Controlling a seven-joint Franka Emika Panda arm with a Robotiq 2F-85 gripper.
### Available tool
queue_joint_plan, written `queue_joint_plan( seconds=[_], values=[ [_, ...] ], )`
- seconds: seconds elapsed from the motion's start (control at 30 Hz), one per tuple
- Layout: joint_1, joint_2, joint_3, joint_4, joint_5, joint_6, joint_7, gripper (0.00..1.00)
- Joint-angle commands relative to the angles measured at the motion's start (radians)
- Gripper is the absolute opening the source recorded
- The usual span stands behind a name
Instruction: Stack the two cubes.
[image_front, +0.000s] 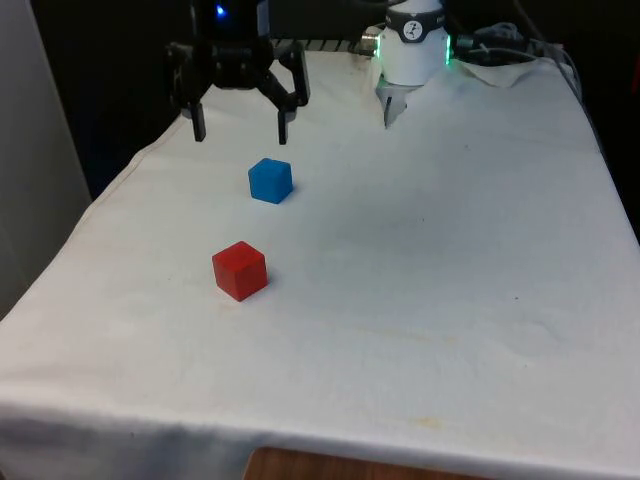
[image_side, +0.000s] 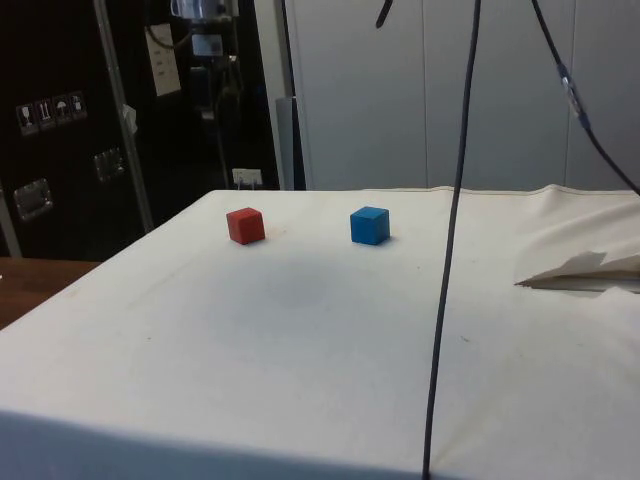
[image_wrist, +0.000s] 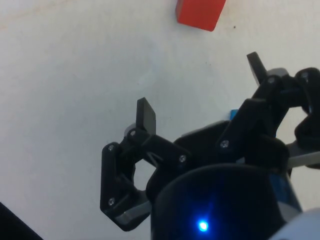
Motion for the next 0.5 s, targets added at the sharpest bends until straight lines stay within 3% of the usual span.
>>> queue_joint_plan(
  seconds=[0.0, 0.03, 0.07, 0.1, 0.47],
  values=[
    [-0.01, 0.017, 0.004, 0.024, 0.01, -0.022, -0.007, 1.0],
    [-0.001, 0.009, -0.002, 0.011, 0.004, -0.004, -0.002, 1.0],
    [-0.011, 0.025, 0.002, 0.033, 0.013, -0.025, -0.009, 1.0],
    [-0.012, 0.032, 0.0, 0.042, 0.017, -0.028, -0.011, 1.0],
    [-0.009, 0.076, -0.022, 0.06, 0.049, -0.024, 0.021, 1.0]
  ],
)
